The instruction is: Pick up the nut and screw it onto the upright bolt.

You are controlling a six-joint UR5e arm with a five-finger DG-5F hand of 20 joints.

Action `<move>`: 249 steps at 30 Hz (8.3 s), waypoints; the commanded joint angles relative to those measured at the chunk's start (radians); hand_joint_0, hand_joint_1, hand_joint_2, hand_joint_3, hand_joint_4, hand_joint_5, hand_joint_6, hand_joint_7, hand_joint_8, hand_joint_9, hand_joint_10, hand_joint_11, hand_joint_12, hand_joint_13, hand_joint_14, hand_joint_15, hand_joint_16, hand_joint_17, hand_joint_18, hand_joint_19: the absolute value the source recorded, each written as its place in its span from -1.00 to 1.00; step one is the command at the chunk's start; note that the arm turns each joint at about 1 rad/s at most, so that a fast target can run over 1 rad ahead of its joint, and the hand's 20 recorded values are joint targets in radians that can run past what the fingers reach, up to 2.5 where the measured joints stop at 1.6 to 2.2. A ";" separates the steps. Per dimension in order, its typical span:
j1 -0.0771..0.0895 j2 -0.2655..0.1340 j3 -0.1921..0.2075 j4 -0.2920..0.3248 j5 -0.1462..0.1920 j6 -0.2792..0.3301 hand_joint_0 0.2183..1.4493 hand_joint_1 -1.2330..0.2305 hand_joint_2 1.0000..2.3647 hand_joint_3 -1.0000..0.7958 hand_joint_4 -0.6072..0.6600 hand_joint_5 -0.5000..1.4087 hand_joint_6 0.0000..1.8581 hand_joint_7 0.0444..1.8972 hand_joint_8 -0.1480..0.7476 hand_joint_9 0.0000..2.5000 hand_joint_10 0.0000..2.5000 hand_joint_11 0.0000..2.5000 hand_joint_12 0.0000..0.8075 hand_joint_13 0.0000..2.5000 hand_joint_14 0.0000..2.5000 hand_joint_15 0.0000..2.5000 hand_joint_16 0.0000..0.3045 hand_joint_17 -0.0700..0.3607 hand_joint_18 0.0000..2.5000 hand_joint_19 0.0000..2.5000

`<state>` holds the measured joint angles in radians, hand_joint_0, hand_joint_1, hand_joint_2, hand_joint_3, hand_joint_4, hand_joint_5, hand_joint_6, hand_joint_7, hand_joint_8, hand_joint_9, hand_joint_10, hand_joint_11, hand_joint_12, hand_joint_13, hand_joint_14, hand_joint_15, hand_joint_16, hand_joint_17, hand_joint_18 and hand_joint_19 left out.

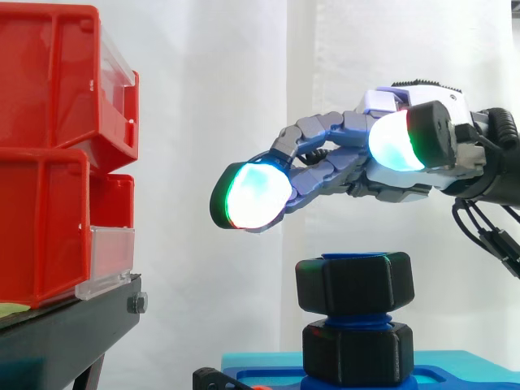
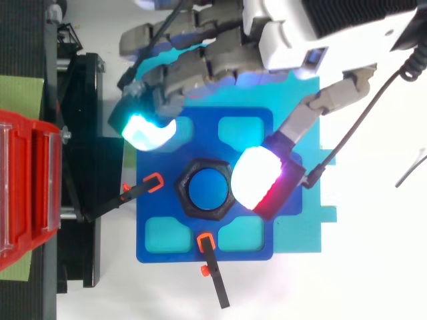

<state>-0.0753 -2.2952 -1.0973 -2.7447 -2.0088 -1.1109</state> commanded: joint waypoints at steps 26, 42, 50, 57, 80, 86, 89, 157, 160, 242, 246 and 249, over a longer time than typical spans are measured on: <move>0.029 0.000 -0.039 -0.009 0.033 0.014 -0.62 0.38 -1.00 -0.44 0.29 -0.51 -0.46 0.19 -0.08 -0.46 -1.00 -1.00 -0.16 -0.80 -1.00 -1.00 -0.72 -0.22 -1.00 -1.00; 0.015 0.000 -0.039 0.007 0.027 0.014 -0.56 0.37 -1.00 -0.44 0.14 -0.39 -0.46 0.50 -0.16 0.03 -1.00 -1.00 -0.33 -0.45 -1.00 -1.00 -0.81 -0.38 -0.73 -1.00; 0.008 0.000 -0.039 0.010 0.025 0.013 -0.55 0.36 -1.00 -0.44 0.09 -0.37 -0.46 0.56 -0.22 0.28 -1.00 -1.00 -0.47 -0.23 -1.00 -1.00 -0.85 -0.43 -0.46 -0.95; 0.000 0.000 -0.039 0.022 0.016 0.013 -0.56 0.36 -1.00 -0.44 0.07 -0.37 -0.40 0.47 -0.21 0.39 -1.00 -0.98 -0.51 -0.13 -1.00 -1.00 -0.86 -0.45 -0.33 -0.90; -0.028 0.000 0.027 0.023 -0.036 0.006 -0.65 0.34 -1.00 -0.44 0.14 -0.63 -0.46 -0.40 -0.17 -0.48 -1.00 -1.00 -0.19 -0.79 -1.00 -1.00 -0.70 -0.20 -1.00 -1.00; -0.006 0.000 -0.039 0.059 0.007 0.010 -0.65 0.45 -1.00 -0.44 0.04 -0.65 -0.46 -0.44 -0.24 -0.74 -1.00 -1.00 -0.17 -1.00 -1.00 -1.00 -0.68 -0.17 -1.00 -1.00; 0.002 -0.001 -0.055 0.085 0.010 0.020 -0.65 0.49 -1.00 -0.44 0.03 -0.65 -0.46 -0.45 -0.27 -0.80 -1.00 -1.00 -0.17 -1.00 -1.00 -1.00 -0.67 -0.15 -1.00 -1.00; -0.041 0.000 -0.042 0.131 -0.025 -0.004 -0.63 0.37 -1.00 -0.44 0.21 -0.62 -0.46 -0.37 -0.17 -0.42 -1.00 -1.00 -0.21 -0.77 -1.00 -1.00 -0.72 -0.23 -1.00 -1.00; -0.035 -0.001 -0.042 0.125 -0.022 -0.004 -0.65 0.37 -1.00 -0.44 0.12 -0.64 -0.46 -0.43 -0.21 -0.57 -1.00 -1.00 -0.17 -0.90 -1.00 -1.00 -0.69 -0.19 -1.00 -1.00; 0.025 0.000 -0.055 0.019 0.030 0.006 -0.55 0.33 -1.00 -0.44 0.08 -0.38 -0.46 0.57 -0.14 0.15 -1.00 -1.00 -0.38 -0.35 -1.00 -1.00 -0.82 -0.39 -0.58 -0.98; 0.015 0.000 -0.055 0.023 0.019 0.003 -0.55 0.33 -1.00 -0.44 0.07 -0.38 -0.45 0.58 -0.14 0.18 -1.00 -1.00 -0.40 -0.33 -1.00 -1.00 -0.82 -0.39 -0.55 -0.94; 0.009 0.000 -0.055 0.025 0.013 0.003 -0.55 0.34 -1.00 -0.44 0.05 -0.38 -0.45 0.55 -0.16 0.19 -1.00 -1.00 -0.40 -0.33 -1.00 -1.00 -0.82 -0.38 -0.55 -0.94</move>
<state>-0.0594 -2.2951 -1.1522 -2.7215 -1.9893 -1.1072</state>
